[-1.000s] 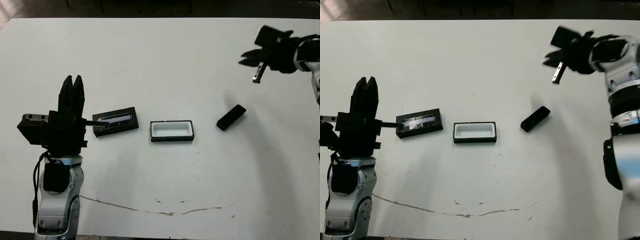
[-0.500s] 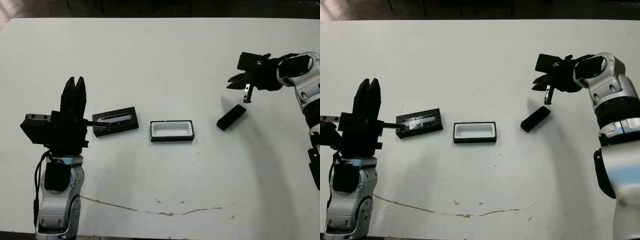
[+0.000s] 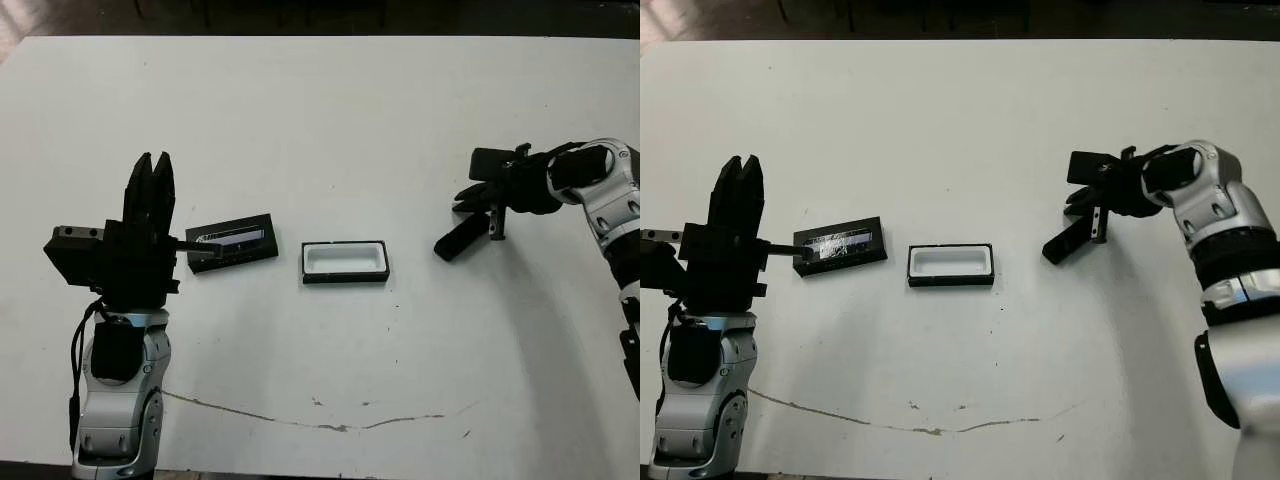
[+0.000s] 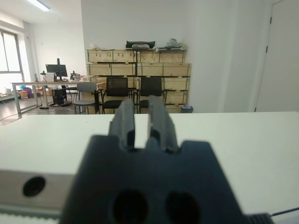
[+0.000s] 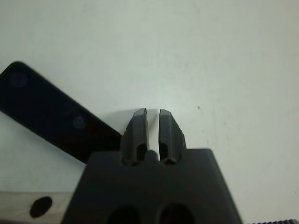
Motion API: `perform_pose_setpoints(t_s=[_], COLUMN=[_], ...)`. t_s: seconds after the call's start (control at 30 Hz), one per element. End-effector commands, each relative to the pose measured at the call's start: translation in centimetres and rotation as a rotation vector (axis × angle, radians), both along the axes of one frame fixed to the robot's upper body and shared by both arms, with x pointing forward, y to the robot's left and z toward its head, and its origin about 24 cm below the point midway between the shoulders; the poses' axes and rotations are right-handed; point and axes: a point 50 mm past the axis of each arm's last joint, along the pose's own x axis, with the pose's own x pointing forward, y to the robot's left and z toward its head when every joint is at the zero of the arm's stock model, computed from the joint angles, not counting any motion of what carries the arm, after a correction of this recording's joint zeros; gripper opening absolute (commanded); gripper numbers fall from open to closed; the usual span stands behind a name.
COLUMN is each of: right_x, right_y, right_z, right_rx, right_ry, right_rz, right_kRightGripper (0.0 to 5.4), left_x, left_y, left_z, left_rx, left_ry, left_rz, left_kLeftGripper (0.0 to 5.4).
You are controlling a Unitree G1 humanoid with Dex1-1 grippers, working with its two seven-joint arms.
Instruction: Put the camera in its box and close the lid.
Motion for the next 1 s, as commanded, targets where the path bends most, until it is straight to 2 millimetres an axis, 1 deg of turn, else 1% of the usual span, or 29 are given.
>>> perform_pose_setpoints(t_s=[0.03, 0.2, 0.5, 0.63, 0.8, 1.0], right_x=[-1.1, -1.9, -3.6, -4.3, -5.3, -6.1], right_y=[-1.2, -2.1, -3.2, -3.0, -2.2, -1.5], right_z=[-1.8, -2.0, -1.2, -0.6, 0.3, 0.4], right_rx=[-0.052, -0.056, -0.037, -0.02, 0.062, 0.09], right_ry=[0.07, 0.108, 0.127, 0.111, 0.102, 0.155], right_rz=[-0.022, -0.031, -0.008, 0.029, 0.103, 0.137], right_kRightGripper=[0.0, 0.0, 0.0, 0.0, 0.0, 0.0], left_x=[0.0, -0.1, -0.1, -0.1, 0.0, 0.0], left_y=[0.2, 0.3, 0.4, 0.4, 0.4, 0.4], left_z=[-0.6, -0.6, -0.6, -0.6, -0.7, -0.6], left_rx=[0.004, 0.002, 0.006, 0.008, -0.002, -0.005], left_ry=[0.035, 0.031, 0.032, 0.03, 0.032, 0.04], left_rz=[0.012, 0.006, 0.005, 0.004, -0.004, 0.002], left_kLeftGripper=[0.02, 0.02, 0.02, 0.02, 0.02, 0.02])
